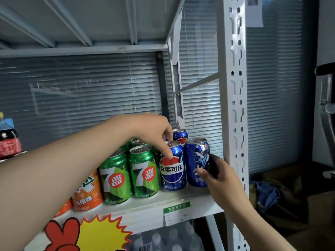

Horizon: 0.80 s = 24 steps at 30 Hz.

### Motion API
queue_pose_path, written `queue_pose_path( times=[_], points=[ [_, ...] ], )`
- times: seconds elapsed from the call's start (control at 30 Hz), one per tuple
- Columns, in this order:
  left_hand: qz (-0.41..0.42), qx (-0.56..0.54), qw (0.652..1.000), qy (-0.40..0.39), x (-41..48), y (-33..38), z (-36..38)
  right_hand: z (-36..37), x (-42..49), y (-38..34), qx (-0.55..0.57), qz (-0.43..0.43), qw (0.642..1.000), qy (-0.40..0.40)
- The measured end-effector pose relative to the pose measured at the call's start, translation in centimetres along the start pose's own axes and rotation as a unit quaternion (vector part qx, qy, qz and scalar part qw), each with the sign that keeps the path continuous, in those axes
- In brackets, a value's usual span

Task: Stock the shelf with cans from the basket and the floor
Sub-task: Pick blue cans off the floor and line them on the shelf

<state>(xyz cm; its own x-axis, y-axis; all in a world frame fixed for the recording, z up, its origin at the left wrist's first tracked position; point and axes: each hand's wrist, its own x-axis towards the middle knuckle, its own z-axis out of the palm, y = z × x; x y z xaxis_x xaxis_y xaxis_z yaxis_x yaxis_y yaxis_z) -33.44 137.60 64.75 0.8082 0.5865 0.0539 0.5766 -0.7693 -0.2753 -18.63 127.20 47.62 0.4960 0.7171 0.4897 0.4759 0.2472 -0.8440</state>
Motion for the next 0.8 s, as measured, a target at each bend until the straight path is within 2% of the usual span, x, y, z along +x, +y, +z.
queue_pose_path(
  times=[0.23,0.57,0.8],
  points=[
    [-0.029,0.038,0.999,-0.008,1.4,-0.4,0.1,1.8,1.8,-0.2,0.005,0.035,0.998,0.051],
    [-0.066,0.059,0.996,0.001,2.8,-0.8,0.7,3.2,5.0,0.5,0.012,0.073,0.997,0.025],
    [-0.084,0.101,0.991,0.002,3.3,-0.6,1.2,3.5,5.8,0.8,0.003,0.069,0.998,0.000]
  ],
)
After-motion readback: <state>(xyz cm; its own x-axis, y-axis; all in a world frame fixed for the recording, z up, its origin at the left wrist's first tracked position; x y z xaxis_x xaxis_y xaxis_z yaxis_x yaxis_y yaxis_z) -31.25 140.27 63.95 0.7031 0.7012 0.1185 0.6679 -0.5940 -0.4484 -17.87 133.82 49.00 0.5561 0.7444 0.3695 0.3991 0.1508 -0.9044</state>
